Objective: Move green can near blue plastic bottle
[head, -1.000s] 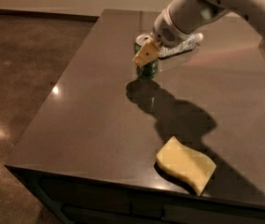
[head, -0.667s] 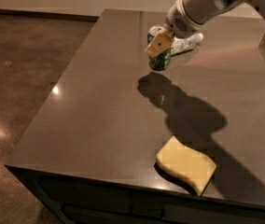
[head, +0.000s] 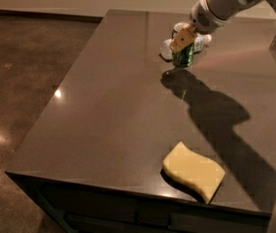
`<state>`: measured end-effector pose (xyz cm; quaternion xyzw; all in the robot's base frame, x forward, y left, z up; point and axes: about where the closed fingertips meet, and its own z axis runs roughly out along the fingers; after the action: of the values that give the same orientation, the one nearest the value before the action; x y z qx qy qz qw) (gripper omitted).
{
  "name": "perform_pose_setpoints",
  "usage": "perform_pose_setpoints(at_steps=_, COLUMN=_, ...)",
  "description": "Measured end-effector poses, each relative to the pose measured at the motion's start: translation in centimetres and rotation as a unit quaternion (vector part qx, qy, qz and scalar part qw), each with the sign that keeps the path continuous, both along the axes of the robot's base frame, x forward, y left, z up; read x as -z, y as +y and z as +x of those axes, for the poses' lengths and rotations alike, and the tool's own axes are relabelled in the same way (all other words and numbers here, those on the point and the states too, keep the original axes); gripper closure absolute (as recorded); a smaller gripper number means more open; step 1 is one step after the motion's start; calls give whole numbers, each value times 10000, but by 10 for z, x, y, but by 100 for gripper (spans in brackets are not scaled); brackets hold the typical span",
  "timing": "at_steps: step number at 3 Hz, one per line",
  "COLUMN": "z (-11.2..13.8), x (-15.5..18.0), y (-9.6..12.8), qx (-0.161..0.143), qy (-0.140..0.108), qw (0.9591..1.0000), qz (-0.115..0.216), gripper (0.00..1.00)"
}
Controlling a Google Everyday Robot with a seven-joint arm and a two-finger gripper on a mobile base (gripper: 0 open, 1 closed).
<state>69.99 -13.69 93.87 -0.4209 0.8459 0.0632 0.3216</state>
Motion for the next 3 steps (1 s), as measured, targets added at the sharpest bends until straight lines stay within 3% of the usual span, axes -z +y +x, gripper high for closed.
perform_pose_setpoints(at_steps=1, z=17, x=12, y=-13, qx=225, qy=89, qw=9996, qz=108, gripper=85)
perform_pose_setpoints(at_steps=3, z=36, x=34, y=-28, qx=507, qy=252, qw=9980, qz=287, gripper=38)
